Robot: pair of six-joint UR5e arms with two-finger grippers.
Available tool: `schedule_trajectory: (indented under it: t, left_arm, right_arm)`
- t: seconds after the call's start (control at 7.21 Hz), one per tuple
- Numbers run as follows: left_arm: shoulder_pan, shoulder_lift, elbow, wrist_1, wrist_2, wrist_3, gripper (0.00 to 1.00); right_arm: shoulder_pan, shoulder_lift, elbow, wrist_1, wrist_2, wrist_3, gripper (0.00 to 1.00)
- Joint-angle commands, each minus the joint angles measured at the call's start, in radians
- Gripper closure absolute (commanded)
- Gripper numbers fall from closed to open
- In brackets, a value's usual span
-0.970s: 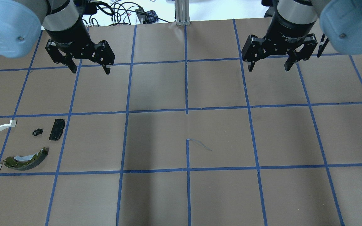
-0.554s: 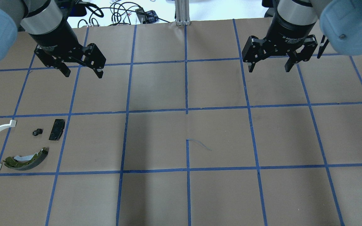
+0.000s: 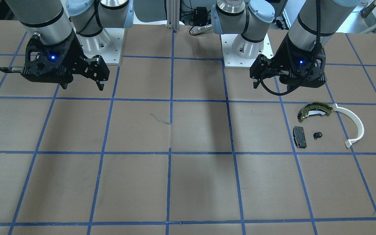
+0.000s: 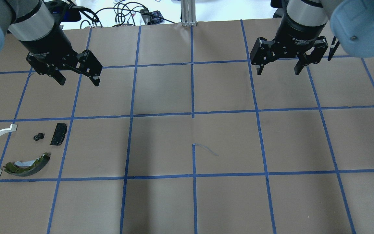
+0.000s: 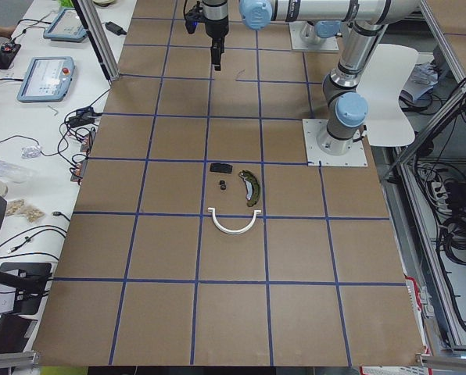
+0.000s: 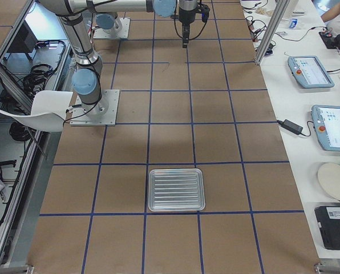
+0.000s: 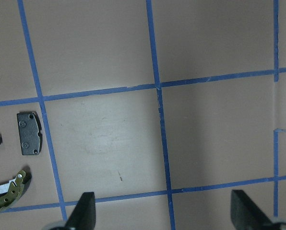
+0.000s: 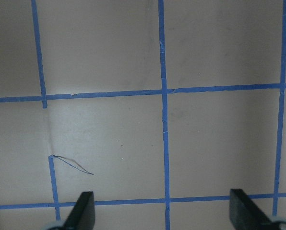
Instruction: Place bearing gear from tray to pile
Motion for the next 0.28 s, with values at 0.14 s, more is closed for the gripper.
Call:
schedule_trajectory:
  t: [0.14]
  left_arm:
    - [0.001,-0.002,-0.002,-0.001,0.0,0.001,0.0]
  right_arm:
    - [0.0,0.002,0.0,-0.001,-0.001,0.0,0.0]
